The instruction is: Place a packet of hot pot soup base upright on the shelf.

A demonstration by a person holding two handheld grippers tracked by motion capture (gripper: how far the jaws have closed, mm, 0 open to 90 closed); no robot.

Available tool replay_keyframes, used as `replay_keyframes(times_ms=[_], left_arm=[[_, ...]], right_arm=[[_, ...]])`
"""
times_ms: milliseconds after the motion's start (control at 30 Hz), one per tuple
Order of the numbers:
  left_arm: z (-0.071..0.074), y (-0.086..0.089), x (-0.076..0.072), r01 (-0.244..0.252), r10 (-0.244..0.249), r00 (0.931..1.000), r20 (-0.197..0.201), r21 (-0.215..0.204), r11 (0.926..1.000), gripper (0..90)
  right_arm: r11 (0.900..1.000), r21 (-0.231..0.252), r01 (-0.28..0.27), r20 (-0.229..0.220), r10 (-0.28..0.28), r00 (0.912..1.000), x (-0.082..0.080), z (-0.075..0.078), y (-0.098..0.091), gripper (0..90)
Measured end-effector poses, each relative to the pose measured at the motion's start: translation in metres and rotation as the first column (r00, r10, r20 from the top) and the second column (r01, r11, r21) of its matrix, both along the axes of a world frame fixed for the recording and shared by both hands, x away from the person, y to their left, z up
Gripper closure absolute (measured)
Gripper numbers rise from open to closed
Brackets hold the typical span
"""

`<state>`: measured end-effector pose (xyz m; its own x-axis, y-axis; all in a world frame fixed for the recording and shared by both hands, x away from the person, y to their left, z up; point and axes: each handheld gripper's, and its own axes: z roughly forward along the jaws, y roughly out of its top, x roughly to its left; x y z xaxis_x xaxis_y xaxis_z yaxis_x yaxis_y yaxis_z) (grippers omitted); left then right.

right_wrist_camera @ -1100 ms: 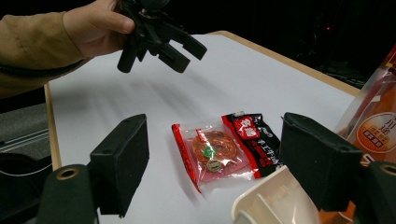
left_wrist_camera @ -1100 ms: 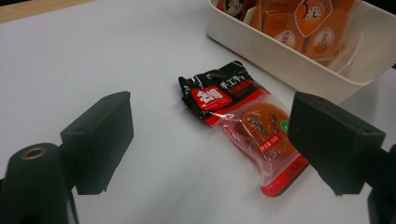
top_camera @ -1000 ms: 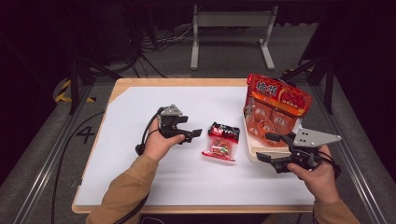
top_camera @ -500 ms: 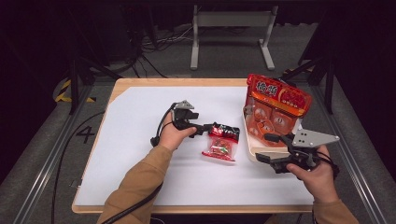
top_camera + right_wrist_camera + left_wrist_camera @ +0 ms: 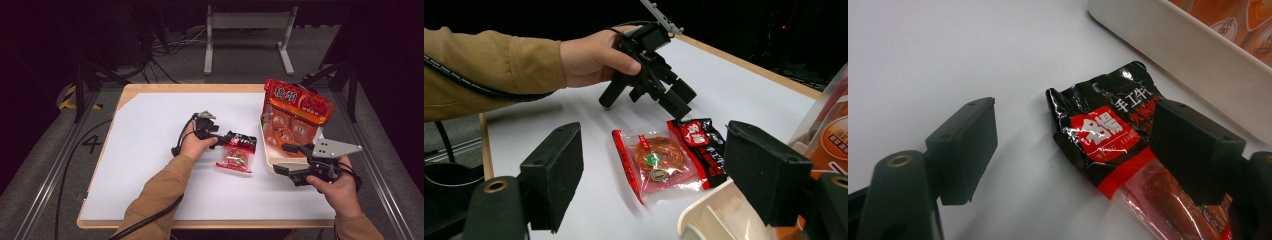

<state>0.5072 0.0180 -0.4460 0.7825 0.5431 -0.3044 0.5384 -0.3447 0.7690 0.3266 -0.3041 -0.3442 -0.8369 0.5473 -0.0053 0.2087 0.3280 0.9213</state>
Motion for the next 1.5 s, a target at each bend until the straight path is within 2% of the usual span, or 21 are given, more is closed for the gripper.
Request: replay_keyframes(times_ms=[67,200,267,400,500,633,733,867,967,1067,1167,1233,1367,1500], left_arm=[[-0.003,-0.006,0.001,0.003,-0.003,1.0,0.001,0.009,1.0,21.3],[-0.006,-0.011,0.002,0.006,-0.006,0.9997,-0.024,-0.013,0.9999,22.9],[-0.006,-0.013,0.002,0.021,-0.02,0.9996,-0.021,0.008,0.9998,28.7],[-0.006,-0.019,-0.001,0.046,-0.046,0.9989,-0.011,0.031,0.9984,32.1],[-0.006,-0.023,-0.002,0.063,-0.063,0.998,-0.004,0.068,0.9957,35.3],[-0.005,-0.027,-0.005,0.055,-0.058,0.998,0.023,0.112,0.9922,38.6],[-0.005,-0.03,-0.009,0.044,-0.053,0.9969,0.058,0.152,0.9874,43.3],[-0.005,-0.031,-0.012,0.022,-0.037,0.9959,0.083,0.173,0.9847,50.2],[-0.005,-0.031,-0.013,0.015,-0.033,0.995,0.095,0.183,0.9831,59.2],[-0.004,-0.033,-0.015,0.011,-0.034,0.9934,0.11,0.203,0.9791,63.4],[-0.004,-0.032,-0.015,0.019,-0.042,0.9929,0.111,0.2,0.9797,72.7],[-0.004,-0.032,-0.016,0.044,-0.065,0.9926,0.102,0.194,0.98,83.3],[-0.005,-0.034,-0.017,0.045,-0.066,0.9924,0.104,0.197,0.9795,86.4],[-0.004,-0.03,-0.018,0.052,-0.067,0.9945,0.08,0.178,0.9827,87.9]], right_arm=[[1.0,-0.002,0.0,-0.001,0.0,1.0,0.0,-0.001,0.0,24.3],[1.0,-0.001,-0.002,-0.005,0.002,1.0,0.0,-0.001,0.0,24.3],[1.0,-0.001,-0.004,-0.006,0.004,1.0,0.0,-0.002,0.0,24.3],[1.0,0.002,-0.005,-0.012,0.005,0.9999,0.001,-0.003,-0.001,24.3],[1.0,0.0,-0.005,-0.014,0.005,0.9999,0.002,-0.004,-0.001,24.3],[1.0,-0.001,-0.007,-0.019,0.007,0.9998,0.003,-0.004,0.0,24.2],[1.0,-0.001,-0.009,-0.02,0.009,0.9998,0.003,-0.005,0.0,24.2],[0.9999,-0.004,-0.011,-0.03,0.011,0.9995,0.004,-0.006,0.001,23.9],[0.9999,-0.005,-0.012,-0.034,0.012,0.9994,0.004,-0.007,0.001,23.9],[0.9999,-0.002,-0.013,-0.035,0.013,0.9993,0.005,-0.007,0.001,23.9],[0.9999,-0.005,-0.013,-0.034,0.013,0.9993,0.005,-0.008,0.001,23.9],[0.9999,-0.005,-0.012,-0.034,0.012,0.9993,0.005,-0.008,0.001,23.9],[0.9999,-0.008,-0.01,-0.032,0.01,0.9994,0.005,-0.008,0.001,24.1],[0.9999,-0.005,-0.009,-0.036,0.008,0.9993,0.005,-0.008,0.001,24.1]])
